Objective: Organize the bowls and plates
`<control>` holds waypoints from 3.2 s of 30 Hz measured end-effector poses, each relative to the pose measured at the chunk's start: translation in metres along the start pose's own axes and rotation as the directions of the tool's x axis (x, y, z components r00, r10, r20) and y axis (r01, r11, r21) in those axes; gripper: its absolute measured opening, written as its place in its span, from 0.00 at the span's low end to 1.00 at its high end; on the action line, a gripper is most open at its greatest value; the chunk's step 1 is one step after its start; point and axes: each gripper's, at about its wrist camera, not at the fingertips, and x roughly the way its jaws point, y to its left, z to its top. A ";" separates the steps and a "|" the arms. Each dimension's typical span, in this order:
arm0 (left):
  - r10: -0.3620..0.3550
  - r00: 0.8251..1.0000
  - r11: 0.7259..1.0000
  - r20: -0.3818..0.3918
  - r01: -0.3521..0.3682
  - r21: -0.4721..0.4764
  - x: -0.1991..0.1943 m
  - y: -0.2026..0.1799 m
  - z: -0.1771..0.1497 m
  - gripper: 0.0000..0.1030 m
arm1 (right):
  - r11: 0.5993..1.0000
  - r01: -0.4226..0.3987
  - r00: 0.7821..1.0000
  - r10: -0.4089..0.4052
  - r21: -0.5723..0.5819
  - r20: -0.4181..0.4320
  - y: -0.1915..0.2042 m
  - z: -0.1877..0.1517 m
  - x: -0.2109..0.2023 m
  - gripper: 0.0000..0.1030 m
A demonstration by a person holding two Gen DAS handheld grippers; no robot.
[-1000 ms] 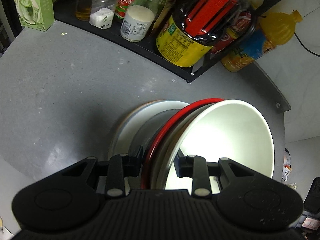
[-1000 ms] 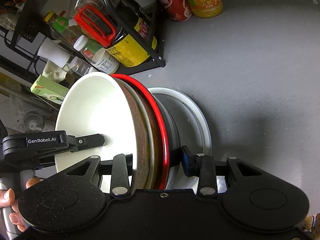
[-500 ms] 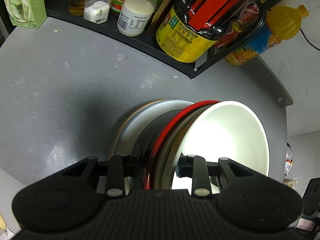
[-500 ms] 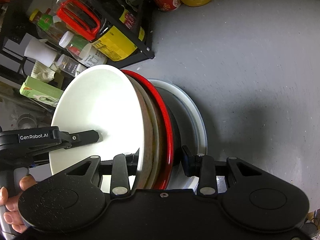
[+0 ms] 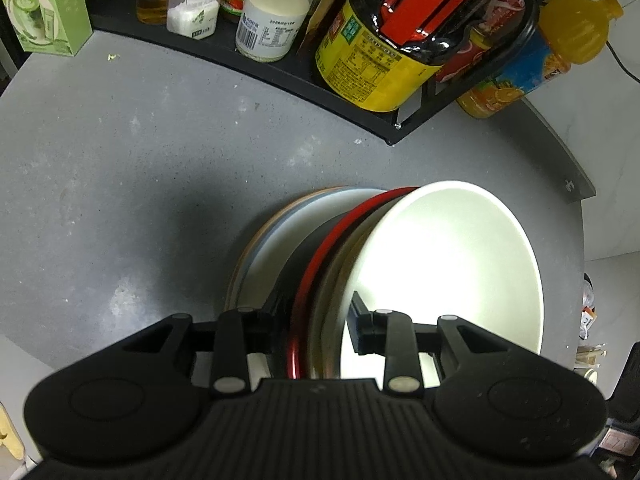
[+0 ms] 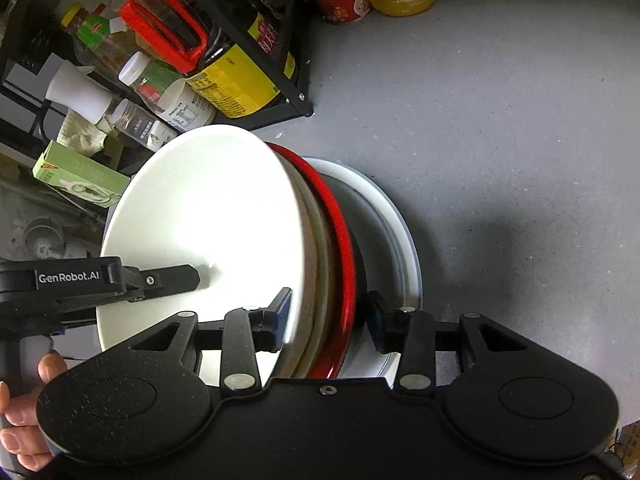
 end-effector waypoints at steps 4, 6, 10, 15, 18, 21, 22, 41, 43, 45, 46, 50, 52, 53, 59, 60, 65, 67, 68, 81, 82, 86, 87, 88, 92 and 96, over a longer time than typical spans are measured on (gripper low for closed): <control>0.004 1.000 0.999 0.012 -0.004 0.044 -0.010 -0.005 -0.001 0.45 | 0.999 0.020 0.998 -0.018 -0.033 0.058 0.011 -0.003 -0.014 0.62; -0.001 0.999 0.997 0.039 -0.001 0.072 -0.018 -0.008 -0.002 0.50 | 0.999 0.038 0.995 -0.034 -0.039 0.089 0.015 -0.005 -0.021 0.66; -0.039 0.998 0.994 0.057 0.033 0.107 -0.028 -0.011 -0.003 0.62 | 1.000 0.030 0.989 -0.031 0.006 0.147 0.014 -0.012 -0.037 0.72; -0.056 0.994 0.988 0.088 0.043 0.147 -0.033 -0.011 -0.004 0.63 | 0.999 0.036 0.980 -0.043 0.038 0.193 0.007 -0.027 -0.054 0.79; -0.073 0.992 0.988 0.102 0.057 0.143 -0.038 -0.009 -0.005 0.63 | 0.998 0.056 0.974 -0.064 0.043 0.216 0.002 -0.035 -0.063 0.82; -0.078 0.990 0.988 0.118 0.061 0.141 -0.043 -0.010 -0.007 0.63 | 0.996 0.066 0.969 -0.076 0.053 0.237 -0.004 -0.040 -0.072 0.82; -0.078 0.989 0.988 0.124 0.060 0.144 -0.045 -0.010 -0.007 0.63 | 0.996 0.065 0.967 -0.077 0.058 0.244 -0.006 -0.042 -0.075 0.82; -0.047 0.965 0.955 0.259 -0.033 0.294 -0.088 -0.040 -0.054 0.75 | 0.984 0.158 0.899 -0.180 0.086 0.398 -0.039 -0.095 -0.145 1.00; -0.040 0.964 0.957 0.264 -0.039 0.288 -0.096 -0.044 -0.064 0.76 | 0.983 0.167 0.889 -0.186 0.083 0.418 -0.038 -0.103 -0.156 1.00; -0.051 0.961 0.958 0.273 -0.029 0.284 -0.107 -0.046 -0.076 0.76 | 0.982 0.170 0.877 -0.190 0.085 0.442 -0.038 -0.110 -0.166 1.00; -0.061 0.957 0.955 0.284 -0.026 0.294 -0.112 -0.048 -0.082 0.76 | 0.980 0.174 0.871 -0.198 0.094 0.450 -0.039 -0.113 -0.170 1.00; -0.072 0.956 0.951 0.284 -0.020 0.309 -0.124 -0.052 -0.102 0.76 | 0.973 0.190 0.848 -0.230 0.131 0.477 -0.041 -0.132 -0.190 1.00; -0.094 0.953 0.949 0.288 -0.002 0.315 -0.131 -0.052 -0.113 0.76 | 0.972 0.194 0.840 -0.235 0.135 0.489 -0.042 -0.143 -0.199 1.00; -0.102 0.950 0.946 0.296 0.000 0.325 -0.135 -0.053 -0.120 0.76 | 0.971 0.198 0.837 -0.240 0.136 0.492 -0.042 -0.147 -0.202 1.00; -0.127 0.939 0.930 0.321 0.000 0.368 -0.150 -0.054 -0.153 0.76 | 0.964 0.229 0.814 -0.264 0.132 0.517 -0.039 -0.174 -0.216 1.00; -0.131 0.937 0.927 0.325 -0.001 0.375 -0.153 -0.055 -0.159 0.76 | 0.964 0.232 0.812 -0.266 0.132 0.519 -0.039 -0.177 -0.218 1.00; -0.150 0.927 0.910 0.345 -0.008 0.415 -0.161 -0.060 -0.188 0.76 | 0.962 0.245 0.799 -0.273 0.125 0.537 -0.037 -0.199 -0.224 1.00; -0.158 0.924 0.907 0.349 -0.003 0.421 -0.163 -0.060 -0.199 0.76 | 0.959 0.254 0.791 -0.280 0.125 0.544 -0.037 -0.206 -0.227 1.00; -0.160 0.924 0.906 0.348 -0.003 0.424 -0.163 -0.060 -0.203 0.77 | 0.958 0.258 0.787 -0.285 0.128 0.547 -0.037 -0.209 -0.228 1.00; -0.189 0.910 0.866 0.369 -0.023 0.499 -0.175 -0.062 -0.251 0.82 | 0.945 0.279 0.748 -0.326 0.172 0.578 -0.038 -0.247 -0.241 1.00; -0.193 0.909 0.861 0.369 -0.023 0.508 -0.175 -0.063 -0.253 0.82 | 0.944 0.282 0.745 -0.329 0.173 0.581 -0.038 -0.249 -0.242 1.00; -0.210 0.907 0.843 0.365 -0.021 0.538 -0.176 -0.064 -0.261 0.82 | 0.935 0.299 0.728 -0.354 0.193 0.587 -0.037 -0.257 -0.244 1.00; -0.214 0.908 0.839 0.361 -0.018 0.544 -0.176 -0.064 -0.263 0.82 | 0.934 0.297 0.727 -0.355 0.198 0.588 -0.037 -0.258 -0.245 1.00; -0.213 0.908 0.838 0.360 -0.020 0.545 -0.175 -0.064 -0.264 0.82 | 0.934 0.294 0.727 -0.356 0.203 0.587 -0.038 -0.260 -0.246 1.00; -0.217 0.908 0.830 0.358 -0.022 0.558 -0.175 -0.066 -0.270 0.82 | 0.928 0.316 0.718 -0.370 0.197 0.589 -0.035 -0.265 -0.246 1.00; -0.222 0.906 0.828 0.361 -0.021 0.561 -0.176 -0.067 -0.272 0.82 | 0.933 0.300 0.725 -0.357 0.196 0.589 -0.036 -0.266 -0.248 1.00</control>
